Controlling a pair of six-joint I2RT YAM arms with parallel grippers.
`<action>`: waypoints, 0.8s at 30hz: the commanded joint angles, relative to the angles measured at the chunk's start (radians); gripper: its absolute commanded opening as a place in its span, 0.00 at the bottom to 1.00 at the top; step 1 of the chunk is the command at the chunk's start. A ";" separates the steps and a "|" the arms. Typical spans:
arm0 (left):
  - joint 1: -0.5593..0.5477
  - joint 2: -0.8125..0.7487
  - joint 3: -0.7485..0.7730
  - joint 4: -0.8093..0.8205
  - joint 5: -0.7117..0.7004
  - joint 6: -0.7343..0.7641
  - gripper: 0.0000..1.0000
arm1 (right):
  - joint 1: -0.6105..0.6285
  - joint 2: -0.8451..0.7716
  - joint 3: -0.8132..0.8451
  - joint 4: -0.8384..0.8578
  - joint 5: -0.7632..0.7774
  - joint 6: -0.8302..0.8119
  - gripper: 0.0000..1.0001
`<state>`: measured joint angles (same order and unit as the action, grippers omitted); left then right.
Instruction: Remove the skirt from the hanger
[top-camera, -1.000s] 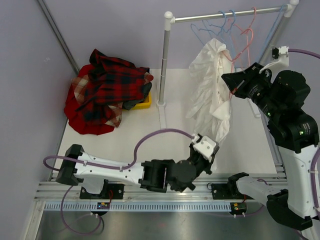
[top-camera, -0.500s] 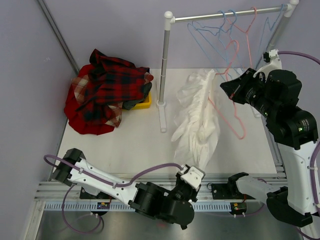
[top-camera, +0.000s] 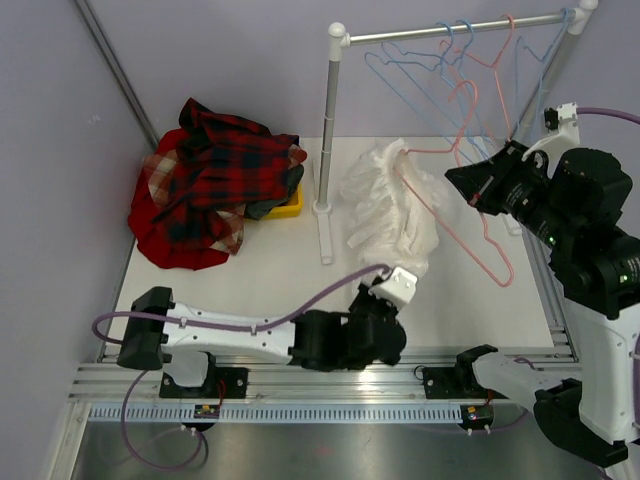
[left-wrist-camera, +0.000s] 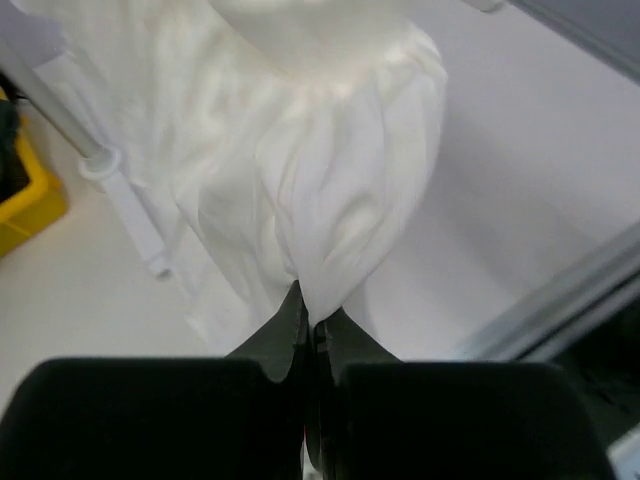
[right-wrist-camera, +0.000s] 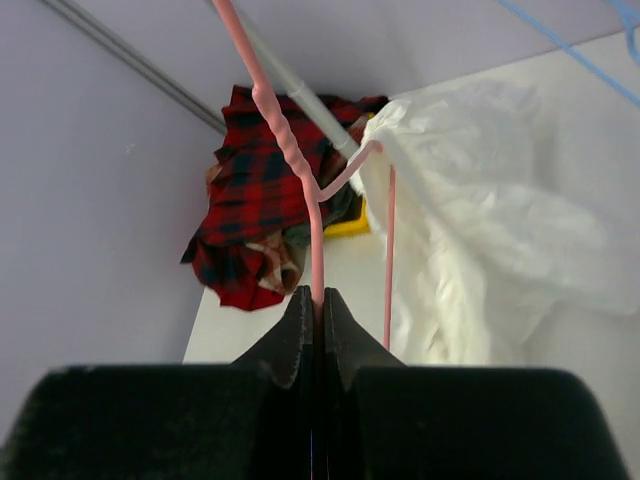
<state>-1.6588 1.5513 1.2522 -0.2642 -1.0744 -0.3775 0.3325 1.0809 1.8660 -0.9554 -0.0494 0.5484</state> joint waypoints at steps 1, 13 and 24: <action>0.147 -0.062 0.137 0.108 0.050 0.207 0.00 | -0.006 -0.064 -0.027 -0.110 -0.135 0.012 0.00; 0.335 -0.225 0.165 -0.064 0.036 0.158 0.00 | -0.004 0.010 0.163 -0.207 -0.043 -0.062 0.00; 0.425 -0.505 0.160 -0.262 -0.038 0.293 0.00 | -0.004 0.434 0.436 0.042 0.031 -0.119 0.00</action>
<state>-1.2854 1.1000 1.3666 -0.5526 -1.0927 -0.1970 0.3309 1.4265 2.2494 -1.0382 -0.0635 0.4660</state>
